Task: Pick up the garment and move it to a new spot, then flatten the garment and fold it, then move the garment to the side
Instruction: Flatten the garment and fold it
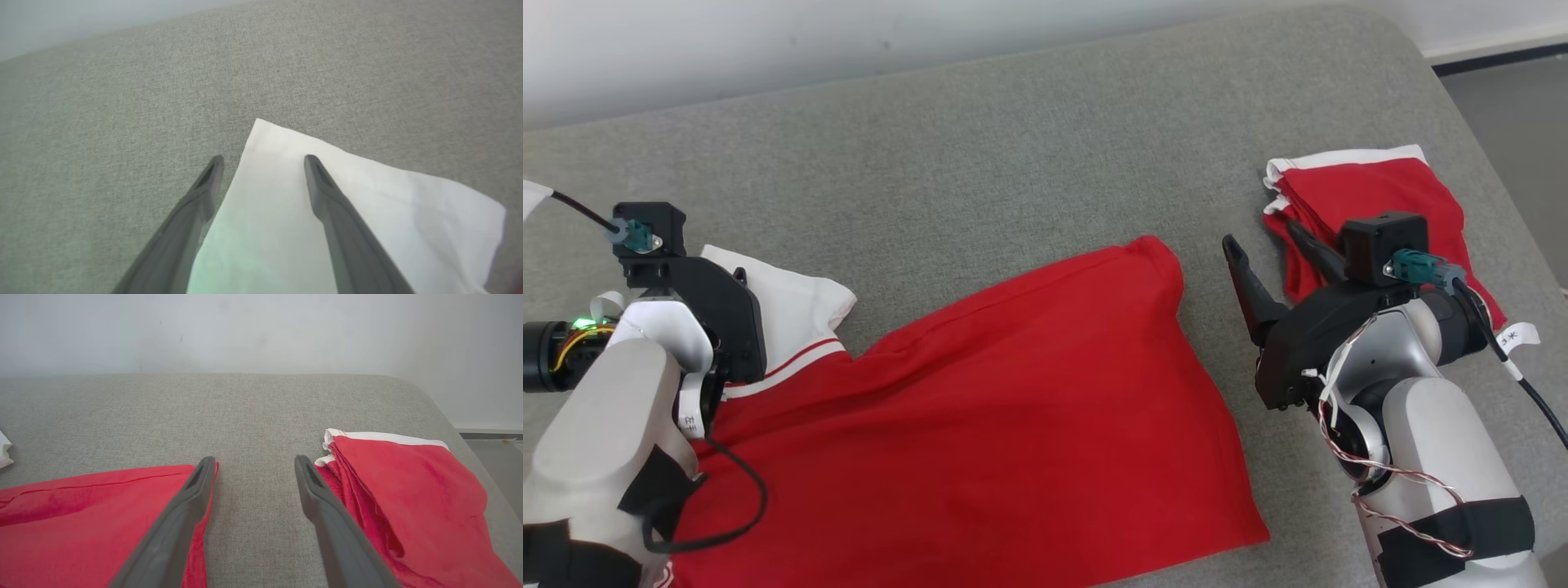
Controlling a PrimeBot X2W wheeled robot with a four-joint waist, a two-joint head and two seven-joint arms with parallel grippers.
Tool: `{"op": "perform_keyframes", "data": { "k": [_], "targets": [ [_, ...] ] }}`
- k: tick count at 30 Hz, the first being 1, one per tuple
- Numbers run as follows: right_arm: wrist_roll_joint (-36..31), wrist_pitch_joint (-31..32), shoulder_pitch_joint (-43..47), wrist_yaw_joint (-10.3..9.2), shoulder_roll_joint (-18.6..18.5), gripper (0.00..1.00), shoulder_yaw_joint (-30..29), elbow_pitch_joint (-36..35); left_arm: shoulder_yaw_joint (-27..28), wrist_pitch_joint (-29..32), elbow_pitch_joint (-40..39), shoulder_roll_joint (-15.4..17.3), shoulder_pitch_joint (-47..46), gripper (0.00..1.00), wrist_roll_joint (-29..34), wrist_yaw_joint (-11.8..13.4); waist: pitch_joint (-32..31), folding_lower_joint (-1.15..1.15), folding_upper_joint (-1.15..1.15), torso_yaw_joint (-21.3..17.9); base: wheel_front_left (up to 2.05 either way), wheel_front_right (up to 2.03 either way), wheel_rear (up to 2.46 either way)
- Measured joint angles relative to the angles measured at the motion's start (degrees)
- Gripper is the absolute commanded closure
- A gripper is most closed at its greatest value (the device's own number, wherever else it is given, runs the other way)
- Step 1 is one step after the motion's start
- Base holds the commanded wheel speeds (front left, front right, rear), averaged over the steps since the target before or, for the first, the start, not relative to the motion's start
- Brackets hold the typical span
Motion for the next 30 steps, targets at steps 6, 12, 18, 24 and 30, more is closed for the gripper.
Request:
{"op": "perform_keyframes", "data": {
  "k": [6, 12, 18, 24, 30],
  "targets": [
    [0.6, -0.5, 0.0, 0.0, 0.0, 0.0, 1.1, 0.6, -0.4, -0.1, 0.9, 0.9, -1.3, 0.0, 0.5, 0.1, 1.2, 0.0, 0.0, -1.1, 0.0, 0.0, 0.0],
    [0.9, -0.9, 0.0, 0.0, 0.0, 0.0, 2.7, 0.9, -0.6, 1.6, 1.8, 2.8, -1.3, 0.0, 0.3, -0.9, 1.1, 0.0, -0.01, -2.0, 0.0, 0.0, 0.0],
    [1.4, -1.0, 0.2, 0.0, -0.4, 0.0, 2.6, -0.5, -0.3, 2.0, 1.2, 4.4, -4.2, 0.0, 0.0, -1.1, 3.1, -0.01, -0.01, -2.7, 0.0, 0.0, 0.0],
    [1.3, -1.0, 0.2, 0.0, -0.5, 0.0, 1.1, -2.3, -0.3, 3.2, 1.5, 4.5, -6.0, 0.07, -0.5, -1.6, 6.1, -0.01, -0.01, -2.4, 0.0, 0.0, 0.0],
    [0.9, -1.1, 0.2, 0.0, -0.1, 0.0, 0.1, -2.5, -0.3, 3.4, 1.8, 4.2, -7.0, 0.0, -1.2, -2.7, 6.9, 0.0, -0.01, -0.9, 0.0, 0.0, 0.0]
  ]
}}
